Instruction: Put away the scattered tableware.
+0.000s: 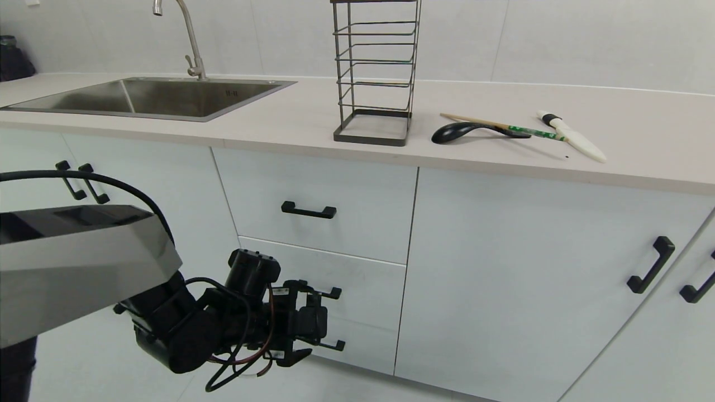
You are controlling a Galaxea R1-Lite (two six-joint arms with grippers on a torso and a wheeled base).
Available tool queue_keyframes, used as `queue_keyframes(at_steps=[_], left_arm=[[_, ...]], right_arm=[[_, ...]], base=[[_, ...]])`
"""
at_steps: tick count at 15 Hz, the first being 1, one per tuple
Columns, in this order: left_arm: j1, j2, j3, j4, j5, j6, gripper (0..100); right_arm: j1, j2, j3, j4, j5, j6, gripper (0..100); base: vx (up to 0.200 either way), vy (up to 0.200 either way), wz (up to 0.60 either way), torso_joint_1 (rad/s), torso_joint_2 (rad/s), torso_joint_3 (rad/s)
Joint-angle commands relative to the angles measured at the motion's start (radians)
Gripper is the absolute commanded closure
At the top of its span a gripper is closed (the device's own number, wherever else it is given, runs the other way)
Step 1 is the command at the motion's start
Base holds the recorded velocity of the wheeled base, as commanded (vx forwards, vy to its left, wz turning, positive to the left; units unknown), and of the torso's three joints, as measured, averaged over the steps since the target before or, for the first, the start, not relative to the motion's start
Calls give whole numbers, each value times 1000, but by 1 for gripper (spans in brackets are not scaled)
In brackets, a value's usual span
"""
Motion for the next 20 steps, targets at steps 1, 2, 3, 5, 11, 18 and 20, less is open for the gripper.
queue_keyframes(at_steps=[1,2,3,5,11,18,20], left_arm=[[2,66,-4,-28,2,-3,0],[2,81,-9,-39,5,-3,0],[2,100,-21,-40,5,-3,0],[2,123,-55,-40,5,0,0],[3,192,-150,-39,5,6,0],[34,271,-242,-37,3,4,0],[33,287,-245,-34,5,4,0]], right_arm=[[0,1,0,0,1,-1,100],[0,1,0,0,1,-1,100],[0,1,0,0,1,-1,100],[0,1,0,0,1,-1,100],[0,1,0,0,1,-1,100],[0,1,0,0,1,-1,100],[0,1,0,0,1,-1,100]], base=[[0,0,0,0,0,0],[0,0,0,0,0,0],[0,0,0,0,0,0],[0,0,0,0,0,0],[0,0,0,0,0,0],[0,0,0,0,0,0],[0,0,0,0,0,0]])
